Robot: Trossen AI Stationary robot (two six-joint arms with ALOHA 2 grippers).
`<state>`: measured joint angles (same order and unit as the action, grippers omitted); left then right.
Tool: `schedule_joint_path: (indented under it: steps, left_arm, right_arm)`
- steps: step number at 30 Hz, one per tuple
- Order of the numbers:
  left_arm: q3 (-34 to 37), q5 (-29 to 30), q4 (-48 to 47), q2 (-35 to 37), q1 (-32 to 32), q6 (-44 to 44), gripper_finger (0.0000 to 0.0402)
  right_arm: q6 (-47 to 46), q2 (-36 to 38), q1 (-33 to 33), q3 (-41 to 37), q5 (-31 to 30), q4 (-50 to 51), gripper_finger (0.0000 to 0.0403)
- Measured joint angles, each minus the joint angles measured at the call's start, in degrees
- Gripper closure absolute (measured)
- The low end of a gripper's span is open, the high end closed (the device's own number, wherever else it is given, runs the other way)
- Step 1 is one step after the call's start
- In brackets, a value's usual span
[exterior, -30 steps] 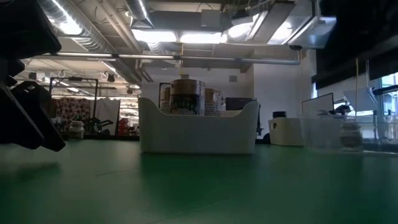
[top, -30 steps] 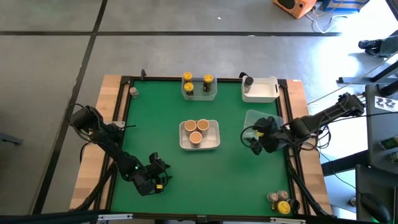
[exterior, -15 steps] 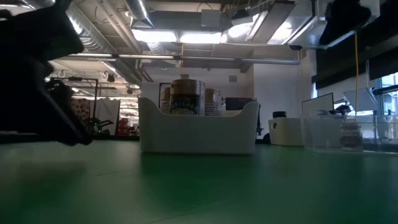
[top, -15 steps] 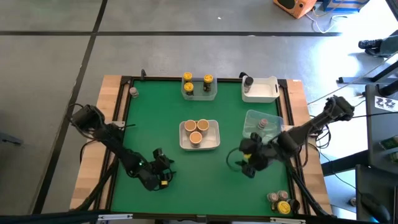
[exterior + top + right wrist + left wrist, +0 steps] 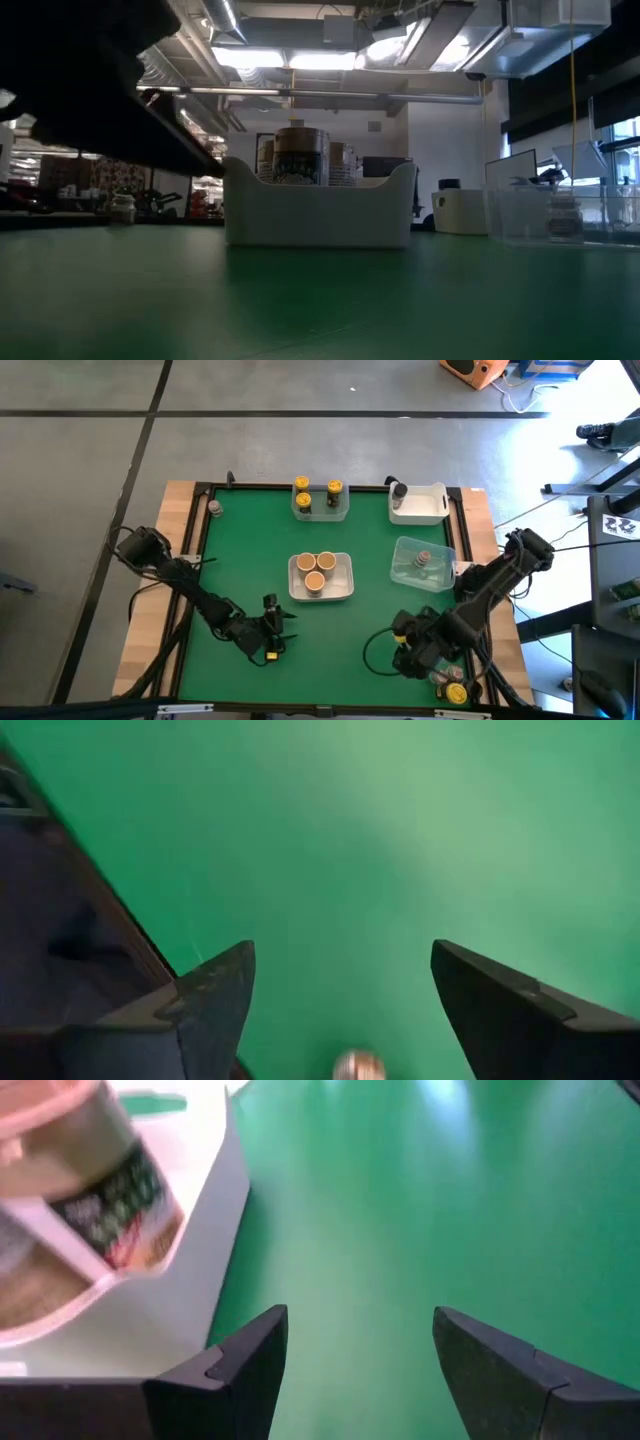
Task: Sort spices by type
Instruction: Put the bottom left brown seasoning bottle into the bottom transparent bin
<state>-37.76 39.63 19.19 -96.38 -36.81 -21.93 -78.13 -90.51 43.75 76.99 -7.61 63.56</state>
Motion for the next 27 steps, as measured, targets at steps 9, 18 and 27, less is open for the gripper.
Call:
schedule_joint_path:
  steps: [9, 18, 27]
  left_arm:
    - [0.0, 0.0, 4.1, 0.0, 0.9, 6.1, 0.0169]
    - [0.0, -0.1, 4.2, 0.0, 0.9, 5.9, 0.0169]
    - [0.0, -0.1, 4.2, 0.0, 0.9, 5.7, 0.0169]
  right_arm:
    - [-19.3, -3.9, 4.9, 0.0, 11.6, 4.7, 0.0100]
    - [-25.5, -7.1, 9.0, -0.1, 18.5, 5.6, 0.0100]
    - [-28.8, -7.3, 11.8, -4.3, 21.1, -3.6, 0.0100]
